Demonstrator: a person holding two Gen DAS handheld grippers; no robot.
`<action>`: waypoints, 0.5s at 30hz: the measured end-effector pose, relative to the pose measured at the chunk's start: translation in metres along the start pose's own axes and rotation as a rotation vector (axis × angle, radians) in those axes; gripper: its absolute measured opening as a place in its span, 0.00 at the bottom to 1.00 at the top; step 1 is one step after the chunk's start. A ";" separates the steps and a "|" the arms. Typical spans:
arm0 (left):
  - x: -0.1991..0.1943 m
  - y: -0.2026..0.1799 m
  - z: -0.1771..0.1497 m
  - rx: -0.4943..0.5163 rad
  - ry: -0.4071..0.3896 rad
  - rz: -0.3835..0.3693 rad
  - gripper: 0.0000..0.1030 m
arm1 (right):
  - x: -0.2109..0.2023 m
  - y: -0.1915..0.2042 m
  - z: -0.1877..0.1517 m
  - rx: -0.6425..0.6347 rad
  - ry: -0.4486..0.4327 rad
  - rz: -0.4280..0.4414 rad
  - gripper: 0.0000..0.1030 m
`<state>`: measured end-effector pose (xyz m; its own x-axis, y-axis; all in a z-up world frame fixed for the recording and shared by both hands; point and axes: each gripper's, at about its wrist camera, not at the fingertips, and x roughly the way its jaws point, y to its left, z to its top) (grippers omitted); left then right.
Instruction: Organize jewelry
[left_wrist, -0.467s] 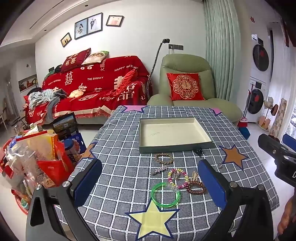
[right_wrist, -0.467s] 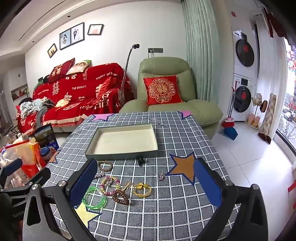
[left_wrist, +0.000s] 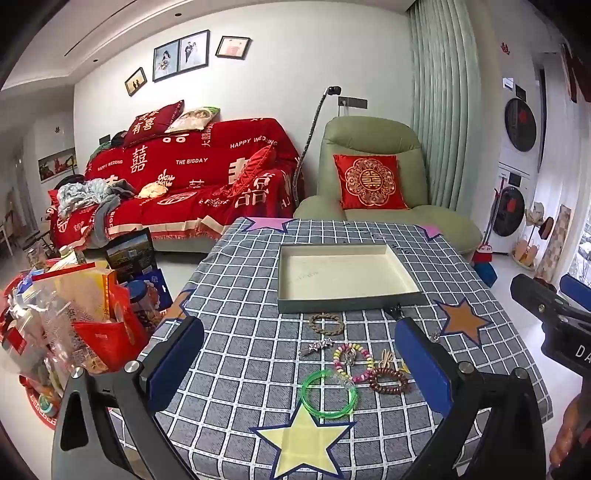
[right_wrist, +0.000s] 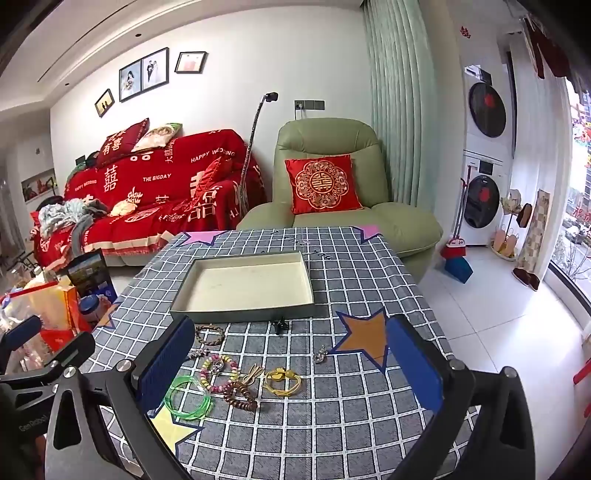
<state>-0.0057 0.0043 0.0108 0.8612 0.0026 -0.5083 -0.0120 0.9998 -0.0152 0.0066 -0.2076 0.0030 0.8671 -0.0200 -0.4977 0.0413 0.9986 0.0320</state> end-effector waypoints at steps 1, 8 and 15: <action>0.000 0.000 0.000 0.000 -0.001 0.000 1.00 | 0.001 0.000 0.000 0.000 0.001 0.002 1.00; 0.000 0.000 0.003 -0.005 0.000 0.005 1.00 | -0.009 0.000 0.010 -0.005 -0.002 0.001 1.00; 0.001 0.002 0.001 -0.007 0.005 0.007 1.00 | -0.011 0.001 0.013 -0.009 -0.002 0.003 1.00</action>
<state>-0.0046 0.0058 0.0107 0.8583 0.0096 -0.5130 -0.0218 0.9996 -0.0179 0.0034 -0.2074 0.0194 0.8683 -0.0167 -0.4957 0.0342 0.9991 0.0262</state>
